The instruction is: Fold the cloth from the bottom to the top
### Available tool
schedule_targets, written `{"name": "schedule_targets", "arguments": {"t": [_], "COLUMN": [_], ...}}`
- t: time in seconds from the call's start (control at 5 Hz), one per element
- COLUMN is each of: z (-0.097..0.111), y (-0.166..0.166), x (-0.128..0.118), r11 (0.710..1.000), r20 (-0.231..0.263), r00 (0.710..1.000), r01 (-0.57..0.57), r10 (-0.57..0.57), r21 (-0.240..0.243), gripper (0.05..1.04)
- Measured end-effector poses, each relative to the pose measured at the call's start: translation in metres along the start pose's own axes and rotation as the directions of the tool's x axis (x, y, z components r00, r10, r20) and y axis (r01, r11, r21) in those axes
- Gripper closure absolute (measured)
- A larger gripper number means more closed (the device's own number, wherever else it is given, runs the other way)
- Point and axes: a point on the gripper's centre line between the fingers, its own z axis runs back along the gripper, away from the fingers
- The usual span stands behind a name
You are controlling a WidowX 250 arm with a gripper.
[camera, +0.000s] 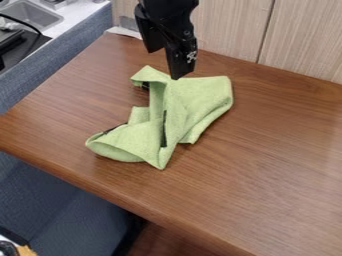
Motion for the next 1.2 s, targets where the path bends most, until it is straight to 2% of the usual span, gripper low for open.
{"name": "schedule_targets", "arguments": {"t": [0.4, 0.6, 0.8, 1.0, 1.2], "z": [-0.016, -0.017, -0.022, -0.032, -0.044], "y": [-0.004, 0.001, 0.009, 0.016, 0.015], "x": [-0.015, -0.029, -0.053, -0.072, -0.087], "r11": [1.0, 0.999, 0.996, 0.995, 0.996], "r20": [-0.053, -0.056, -0.071, -0.082, -0.099], "r00": [0.999, 0.998, 0.995, 0.994, 0.995], "r01": [-0.003, -0.035, -0.07, -0.059, 0.004], "r10": [0.002, 0.035, 0.073, 0.066, 0.005], "r21": [-0.019, 0.001, 0.05, 0.08, 0.09], "gripper": [0.083, 0.083, 0.083, 0.083, 0.083]}}
